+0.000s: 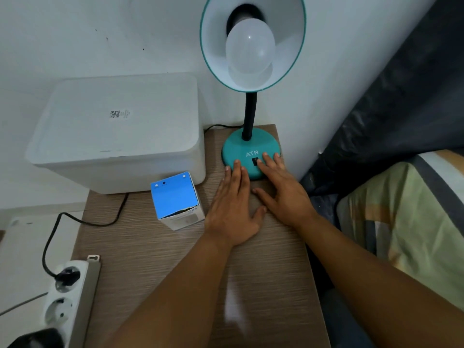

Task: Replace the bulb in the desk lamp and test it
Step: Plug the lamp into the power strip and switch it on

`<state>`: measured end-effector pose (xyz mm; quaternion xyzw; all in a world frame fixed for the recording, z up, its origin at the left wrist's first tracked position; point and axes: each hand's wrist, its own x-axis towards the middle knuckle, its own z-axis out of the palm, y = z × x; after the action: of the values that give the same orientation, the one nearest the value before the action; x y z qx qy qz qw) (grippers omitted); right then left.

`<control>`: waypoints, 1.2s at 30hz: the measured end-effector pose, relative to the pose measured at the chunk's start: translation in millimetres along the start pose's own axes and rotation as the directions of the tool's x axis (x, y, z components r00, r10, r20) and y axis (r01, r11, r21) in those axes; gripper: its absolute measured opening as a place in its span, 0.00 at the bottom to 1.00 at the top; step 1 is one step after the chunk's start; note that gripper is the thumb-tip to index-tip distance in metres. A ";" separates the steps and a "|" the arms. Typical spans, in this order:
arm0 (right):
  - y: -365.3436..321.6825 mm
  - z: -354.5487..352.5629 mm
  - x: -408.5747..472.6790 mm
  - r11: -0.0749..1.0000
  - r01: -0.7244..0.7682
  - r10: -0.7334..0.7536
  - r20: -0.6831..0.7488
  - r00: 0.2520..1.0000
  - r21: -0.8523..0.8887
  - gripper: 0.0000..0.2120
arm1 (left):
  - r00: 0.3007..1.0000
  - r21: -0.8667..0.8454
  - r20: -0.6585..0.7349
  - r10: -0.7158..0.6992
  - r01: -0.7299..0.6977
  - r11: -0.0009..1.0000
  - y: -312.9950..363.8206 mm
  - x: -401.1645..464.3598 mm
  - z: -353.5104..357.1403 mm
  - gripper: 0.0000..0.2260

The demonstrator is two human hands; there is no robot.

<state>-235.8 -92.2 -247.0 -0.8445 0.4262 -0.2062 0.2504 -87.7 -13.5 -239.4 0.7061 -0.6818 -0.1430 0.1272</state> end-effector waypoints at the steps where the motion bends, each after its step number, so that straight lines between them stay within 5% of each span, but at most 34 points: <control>1: -0.1 -0.2 0.0 1.000 0.002 -0.002 0.001 1.000 0.000 0.32 | 1.000 -0.002 -0.001 0.000 0.000 1.000 0.2 -0.1 -0.1 0.43; 36: -5.1 1.7 -1.1 0.998 -0.029 0.031 -0.039 0.999 0.056 0.29 | 1.000 -0.013 -0.012 -0.009 0.009 1.000 -1.7 3.9 6.0 0.41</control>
<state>-232.4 -88.3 -245.5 -0.8265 0.4376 -0.2310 0.2684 -88.3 -17.2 -245.7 0.7090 -0.6770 -0.1437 0.1351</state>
